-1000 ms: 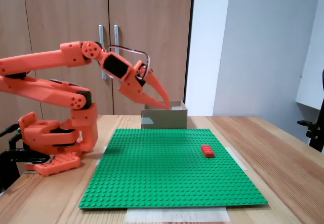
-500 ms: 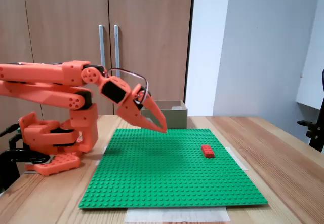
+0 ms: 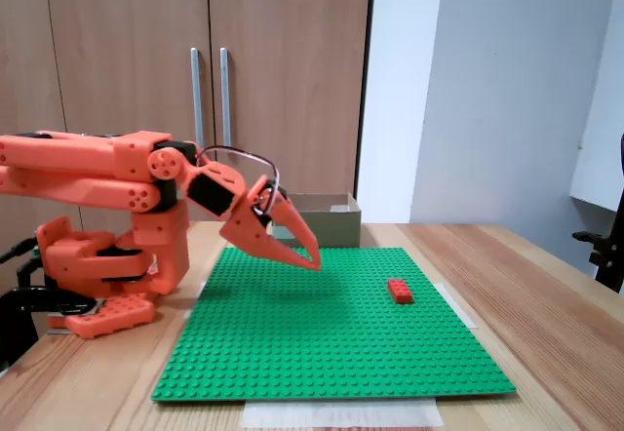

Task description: Pick the yellow lego block and put it in the box.

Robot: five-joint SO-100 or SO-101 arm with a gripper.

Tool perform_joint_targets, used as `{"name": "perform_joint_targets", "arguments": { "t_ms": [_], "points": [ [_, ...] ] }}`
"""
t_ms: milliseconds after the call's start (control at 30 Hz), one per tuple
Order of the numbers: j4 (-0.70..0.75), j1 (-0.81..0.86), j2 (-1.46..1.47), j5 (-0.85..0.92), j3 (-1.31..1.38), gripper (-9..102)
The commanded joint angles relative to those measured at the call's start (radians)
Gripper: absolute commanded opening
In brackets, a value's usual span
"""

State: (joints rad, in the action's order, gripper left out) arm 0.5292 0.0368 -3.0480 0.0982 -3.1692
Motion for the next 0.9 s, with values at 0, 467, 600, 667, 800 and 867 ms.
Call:
{"name": "perform_joint_targets", "arguments": {
  "t_ms": [0, 467, 600, 667, 800, 867],
  "points": [
    [0.012, -0.003, -0.018, -0.026, -0.009, -1],
    [0.075, -0.011, -0.072, -0.041, -0.012, -1],
    [0.080, -0.011, -0.075, -0.041, -0.014, -1],
    [0.089, -0.011, -0.083, -0.040, -0.014, -1],
    [0.109, -0.011, -0.098, -0.037, -0.014, -1],
    [0.121, -0.011, -0.107, -0.037, -0.014, -1]
  ]
}}
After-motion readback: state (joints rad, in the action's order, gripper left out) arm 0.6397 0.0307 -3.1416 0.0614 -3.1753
